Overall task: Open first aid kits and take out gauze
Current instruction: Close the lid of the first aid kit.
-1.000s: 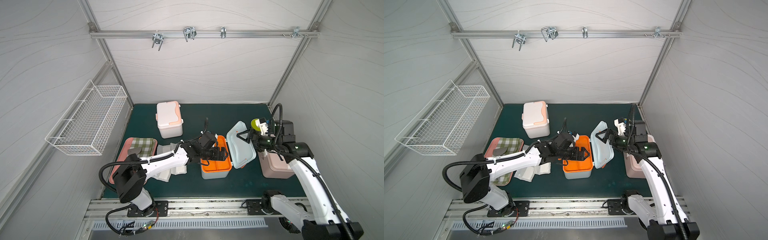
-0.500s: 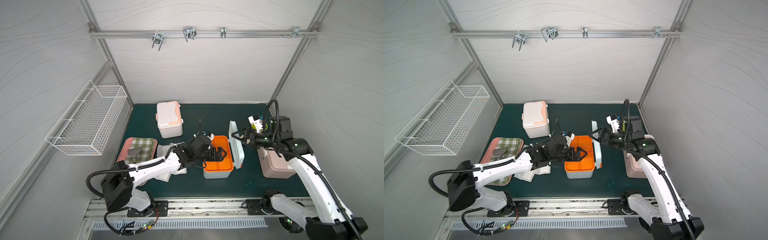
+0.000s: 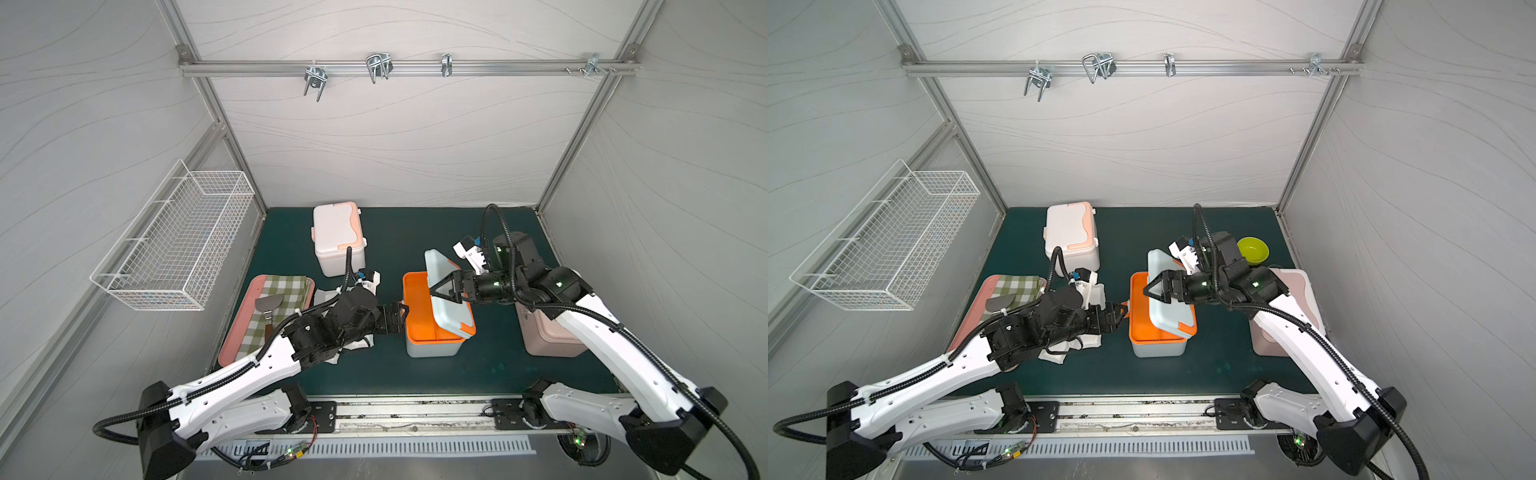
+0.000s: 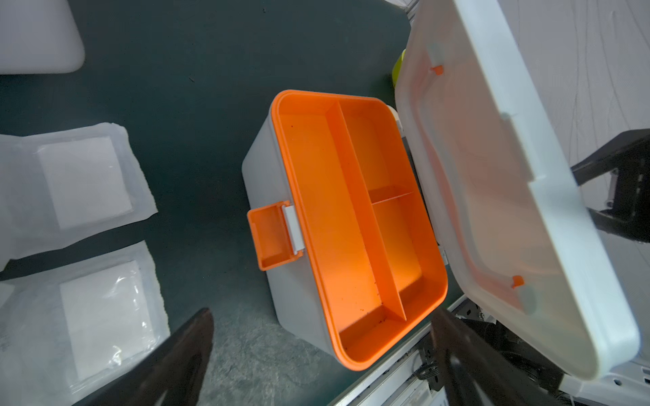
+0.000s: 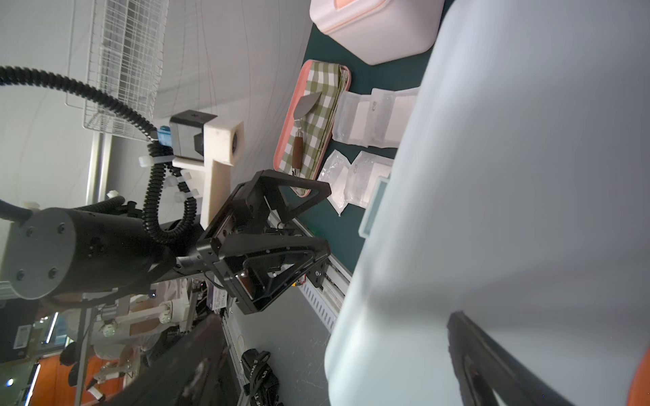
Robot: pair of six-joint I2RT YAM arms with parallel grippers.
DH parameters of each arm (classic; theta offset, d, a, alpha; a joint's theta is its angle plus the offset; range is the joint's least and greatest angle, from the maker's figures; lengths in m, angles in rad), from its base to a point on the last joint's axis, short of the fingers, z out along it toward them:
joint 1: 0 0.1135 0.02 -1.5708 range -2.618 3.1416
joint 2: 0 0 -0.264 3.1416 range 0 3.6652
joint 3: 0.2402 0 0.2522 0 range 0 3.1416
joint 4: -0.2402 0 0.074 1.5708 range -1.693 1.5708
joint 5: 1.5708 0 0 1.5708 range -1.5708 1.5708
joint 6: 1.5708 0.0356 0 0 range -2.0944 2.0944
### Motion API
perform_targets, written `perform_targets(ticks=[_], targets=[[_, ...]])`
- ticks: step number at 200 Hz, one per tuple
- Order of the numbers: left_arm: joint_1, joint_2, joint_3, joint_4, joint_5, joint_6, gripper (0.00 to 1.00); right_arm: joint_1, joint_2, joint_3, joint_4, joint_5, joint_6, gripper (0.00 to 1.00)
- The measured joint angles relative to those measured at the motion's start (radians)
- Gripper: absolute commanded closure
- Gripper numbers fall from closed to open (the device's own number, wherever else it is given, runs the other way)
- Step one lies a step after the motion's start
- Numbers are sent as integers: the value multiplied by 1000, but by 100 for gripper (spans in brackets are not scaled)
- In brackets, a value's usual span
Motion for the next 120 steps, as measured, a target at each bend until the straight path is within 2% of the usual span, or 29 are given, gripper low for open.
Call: perform_targets(ticks=[30,79,120], targets=[[45,-53,-47,-14,9,-2,2,85,46,43,-38,111,-44,1],[65,-53,-50,-16,39,0,2,92,37,45,-95,307,-75,1],[180,-27,-91,55,206,-8,2,88,-20,27,-97,402,-104,1]])
